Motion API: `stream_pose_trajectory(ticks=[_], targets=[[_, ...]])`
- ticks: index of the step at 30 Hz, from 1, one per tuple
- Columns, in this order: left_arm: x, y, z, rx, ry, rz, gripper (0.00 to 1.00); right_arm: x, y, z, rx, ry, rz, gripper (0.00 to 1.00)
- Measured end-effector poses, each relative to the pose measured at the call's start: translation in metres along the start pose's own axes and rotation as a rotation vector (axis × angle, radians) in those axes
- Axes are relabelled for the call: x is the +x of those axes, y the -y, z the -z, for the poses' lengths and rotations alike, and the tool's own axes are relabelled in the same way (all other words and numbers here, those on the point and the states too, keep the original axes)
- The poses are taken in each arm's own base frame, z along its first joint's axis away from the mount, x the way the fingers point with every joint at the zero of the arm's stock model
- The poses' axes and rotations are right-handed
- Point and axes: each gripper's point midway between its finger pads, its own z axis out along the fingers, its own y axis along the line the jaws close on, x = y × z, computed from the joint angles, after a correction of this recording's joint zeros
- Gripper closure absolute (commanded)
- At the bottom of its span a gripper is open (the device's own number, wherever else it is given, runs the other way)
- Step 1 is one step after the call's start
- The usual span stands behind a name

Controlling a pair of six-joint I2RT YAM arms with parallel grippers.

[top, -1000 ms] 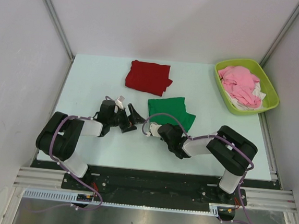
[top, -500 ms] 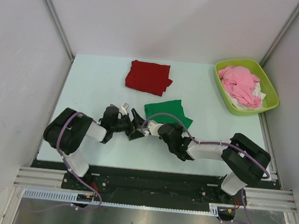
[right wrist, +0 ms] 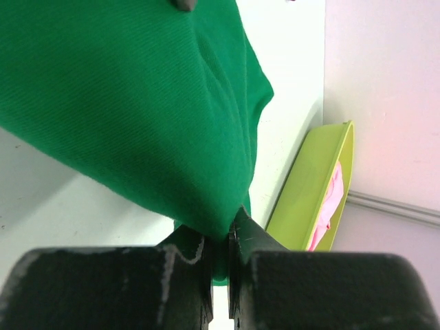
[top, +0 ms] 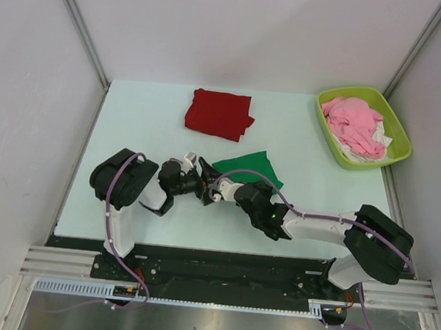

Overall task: Fold and stack the t-shirts
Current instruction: Neatly place the folded tshirt to the corner

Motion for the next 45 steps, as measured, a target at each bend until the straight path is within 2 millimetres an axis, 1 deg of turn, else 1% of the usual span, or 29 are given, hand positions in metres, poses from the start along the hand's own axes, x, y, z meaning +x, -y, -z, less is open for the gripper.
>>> stream_pose_trajectory(ticks=[5, 10, 17, 21, 25, 28, 35, 40, 45], targets=[[0.006, 0.008, -0.014, 0.025, -0.029, 0.02, 0.0, -0.003, 0.004, 0.006, 0.011, 0.01, 0.001, 1.0], [0.015, 0.009, -0.022, 0.025, -0.055, 0.019, 0.0, -0.009, 0.007, 0.015, 0.025, 0.026, 0.004, 1.0], [0.016, 0.01, -0.026, 0.029, -0.063, 0.012, 0.0, -0.018, 0.014, 0.029, 0.05, 0.053, 0.006, 1.0], [0.019, 0.007, -0.025, 0.024, -0.067, -0.002, 0.0, -0.018, 0.016, 0.03, 0.057, 0.052, 0.023, 1.0], [0.026, 0.003, -0.018, 0.024, -0.059, -0.015, 0.0, -0.018, 0.017, 0.03, 0.059, 0.051, 0.037, 1.0], [0.03, 0.002, -0.017, 0.032, -0.056, -0.023, 0.0, -0.018, 0.018, 0.03, 0.06, 0.051, 0.039, 1.0], [0.038, 0.003, -0.027, 0.067, -0.059, -0.045, 0.0, -0.019, 0.025, 0.037, 0.076, 0.059, 0.027, 1.0], [0.036, 0.007, -0.036, 0.089, -0.065, -0.058, 0.0, -0.02, 0.031, 0.048, 0.09, 0.07, 0.018, 1.0], [0.034, 0.008, -0.04, 0.095, -0.063, -0.062, 0.0, -0.022, 0.035, 0.06, 0.103, 0.082, 0.019, 1.0]])
